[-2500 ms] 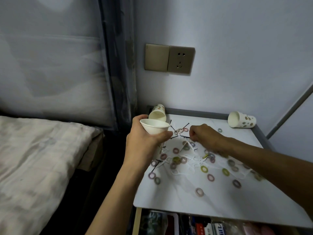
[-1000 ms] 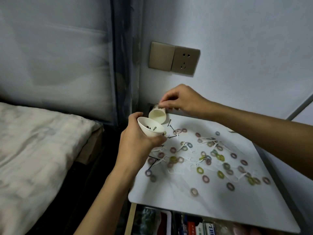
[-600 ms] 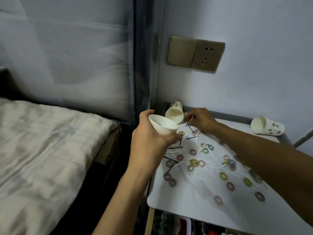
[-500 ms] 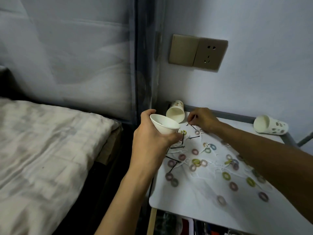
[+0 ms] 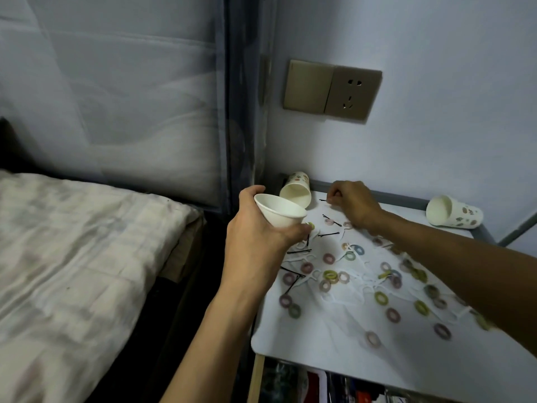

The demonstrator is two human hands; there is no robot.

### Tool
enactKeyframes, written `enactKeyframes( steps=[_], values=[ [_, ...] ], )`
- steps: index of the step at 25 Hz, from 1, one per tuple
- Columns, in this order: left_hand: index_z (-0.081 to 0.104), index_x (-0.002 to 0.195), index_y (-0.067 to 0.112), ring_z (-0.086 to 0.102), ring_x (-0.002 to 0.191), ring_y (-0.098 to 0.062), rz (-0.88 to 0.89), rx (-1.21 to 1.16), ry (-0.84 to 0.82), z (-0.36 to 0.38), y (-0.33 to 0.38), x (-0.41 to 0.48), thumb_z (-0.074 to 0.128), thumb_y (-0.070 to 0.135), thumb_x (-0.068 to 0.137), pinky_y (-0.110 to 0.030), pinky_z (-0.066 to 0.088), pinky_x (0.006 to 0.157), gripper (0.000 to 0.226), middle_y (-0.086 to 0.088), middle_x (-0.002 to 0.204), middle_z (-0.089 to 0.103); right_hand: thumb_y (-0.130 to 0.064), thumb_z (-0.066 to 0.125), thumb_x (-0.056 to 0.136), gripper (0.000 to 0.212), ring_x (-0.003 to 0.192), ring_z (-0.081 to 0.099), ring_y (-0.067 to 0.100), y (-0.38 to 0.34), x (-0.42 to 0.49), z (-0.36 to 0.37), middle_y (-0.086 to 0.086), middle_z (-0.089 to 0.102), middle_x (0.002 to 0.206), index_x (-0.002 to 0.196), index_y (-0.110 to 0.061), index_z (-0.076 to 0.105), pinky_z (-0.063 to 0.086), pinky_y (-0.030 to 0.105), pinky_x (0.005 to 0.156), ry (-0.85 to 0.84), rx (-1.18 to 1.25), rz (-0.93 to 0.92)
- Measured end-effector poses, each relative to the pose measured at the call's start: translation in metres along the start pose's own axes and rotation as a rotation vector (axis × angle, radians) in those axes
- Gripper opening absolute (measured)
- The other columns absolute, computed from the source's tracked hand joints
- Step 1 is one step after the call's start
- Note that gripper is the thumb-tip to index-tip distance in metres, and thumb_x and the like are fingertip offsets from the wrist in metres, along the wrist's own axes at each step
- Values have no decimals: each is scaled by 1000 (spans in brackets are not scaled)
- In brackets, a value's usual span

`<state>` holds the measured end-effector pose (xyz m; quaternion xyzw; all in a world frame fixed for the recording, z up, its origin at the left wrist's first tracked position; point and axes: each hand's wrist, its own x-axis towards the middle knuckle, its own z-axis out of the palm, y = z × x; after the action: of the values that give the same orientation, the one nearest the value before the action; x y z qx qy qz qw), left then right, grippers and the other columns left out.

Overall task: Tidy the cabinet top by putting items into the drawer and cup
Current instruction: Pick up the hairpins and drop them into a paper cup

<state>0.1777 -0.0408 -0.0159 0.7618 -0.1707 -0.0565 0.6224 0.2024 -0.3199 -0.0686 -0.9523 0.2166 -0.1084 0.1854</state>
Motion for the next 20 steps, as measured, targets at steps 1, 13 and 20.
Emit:
enactKeyframes(
  steps=[1,13,20],
  values=[
    [45,133,26,51,82,12,-2,2,-3,0,1,0,92,28,58,0,42,64,88,21,91,53,-9,67,86,7,76,62,16,0,-4,-3,1,69,81,85,-15,72,51,30,72,-10,-8,-13],
    [46,133,25,55,85,4,6,-29,-18,5,2,-1,90,26,60,-6,45,66,86,8,108,60,-30,63,92,23,91,63,28,6,-33,18,10,71,97,92,-10,72,48,34,74,-150,-198,100],
    [49,129,29,64,93,-12,-39,-80,6,9,3,-5,93,30,54,-42,57,80,87,10,104,62,-15,58,91,26,63,65,15,15,-34,-13,6,73,71,72,-2,69,52,28,67,-176,-101,114]
  ],
)
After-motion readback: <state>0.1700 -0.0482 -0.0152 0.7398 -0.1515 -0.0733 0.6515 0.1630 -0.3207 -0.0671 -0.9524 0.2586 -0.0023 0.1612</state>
